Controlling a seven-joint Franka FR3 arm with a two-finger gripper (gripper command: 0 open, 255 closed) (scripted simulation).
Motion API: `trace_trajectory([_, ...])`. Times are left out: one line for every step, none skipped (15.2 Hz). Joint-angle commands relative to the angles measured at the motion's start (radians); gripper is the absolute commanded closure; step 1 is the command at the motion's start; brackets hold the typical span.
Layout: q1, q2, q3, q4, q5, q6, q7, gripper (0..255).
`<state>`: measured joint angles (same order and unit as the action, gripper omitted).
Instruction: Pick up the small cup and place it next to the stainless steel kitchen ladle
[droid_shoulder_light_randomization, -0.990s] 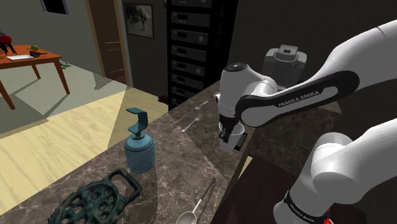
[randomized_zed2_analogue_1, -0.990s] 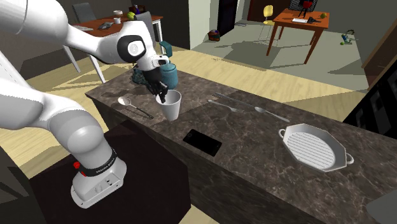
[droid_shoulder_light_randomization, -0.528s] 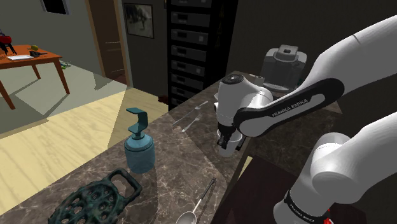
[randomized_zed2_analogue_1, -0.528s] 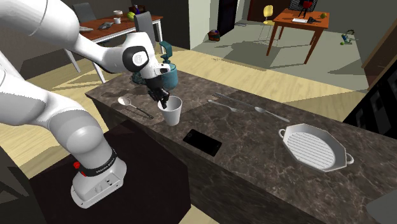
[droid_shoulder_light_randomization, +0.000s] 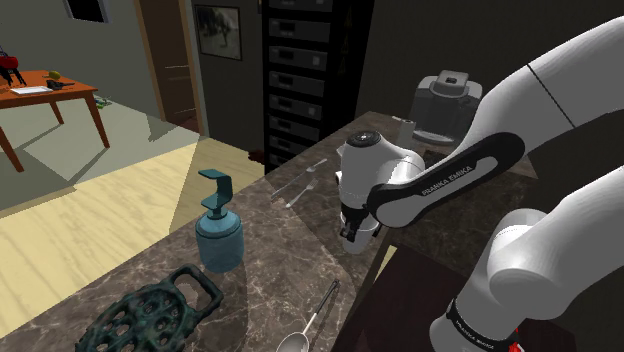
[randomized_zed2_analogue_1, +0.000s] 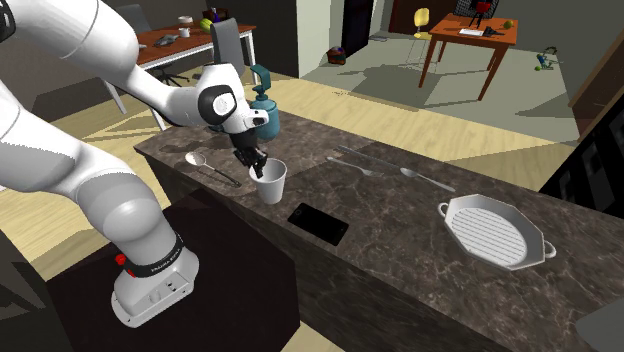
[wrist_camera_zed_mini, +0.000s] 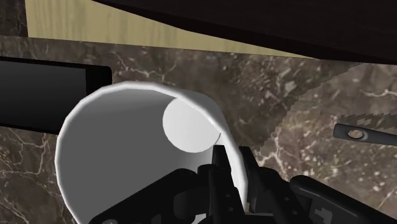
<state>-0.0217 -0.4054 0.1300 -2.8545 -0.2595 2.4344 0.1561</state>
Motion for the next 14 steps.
trace_trajectory([-0.001,0.001,0.0,-0.001,-0.001,0.003,0.001,255])
trace_trajectory([-0.001,0.001,0.0,-0.001,-0.001,0.003,0.001,255])
trace_trajectory([-0.001,0.001,0.0,-0.001,-0.001,0.003,0.001,255])
trace_trajectory([-0.001,0.001,0.0,-0.001,-0.001,0.003,0.001,255])
trace_trajectory([-0.001,0.001,0.0,-0.001,-0.001,0.003,0.001,255])
trace_trajectory([-0.001,0.001,0.0,-0.001,-0.001,0.003,0.001,0])
trace_trajectory([-0.001,0.001,0.0,-0.001,-0.001,0.003,0.001,0])
trace_trajectory([-0.001,0.001,0.0,-0.001,-0.001,0.003,0.001,0])
trace_trajectory([-0.001,0.001,0.0,-0.001,-0.001,0.003,0.001,0])
trace_trajectory([-0.001,0.001,0.0,-0.001,-0.001,0.003,0.001,0])
trace_trajectory([-0.001,0.001,0.0,-0.001,-0.001,0.003,0.001,0])
trace_trajectory([0.013,-0.033,-0.001,0.011,0.018,-0.044,-0.01,0])
trace_trajectory([0.025,-0.065,-0.001,0.025,0.035,-0.09,-0.02,0])
trace_trajectory([0.036,-0.095,-0.001,0.04,0.049,-0.135,-0.028,0])
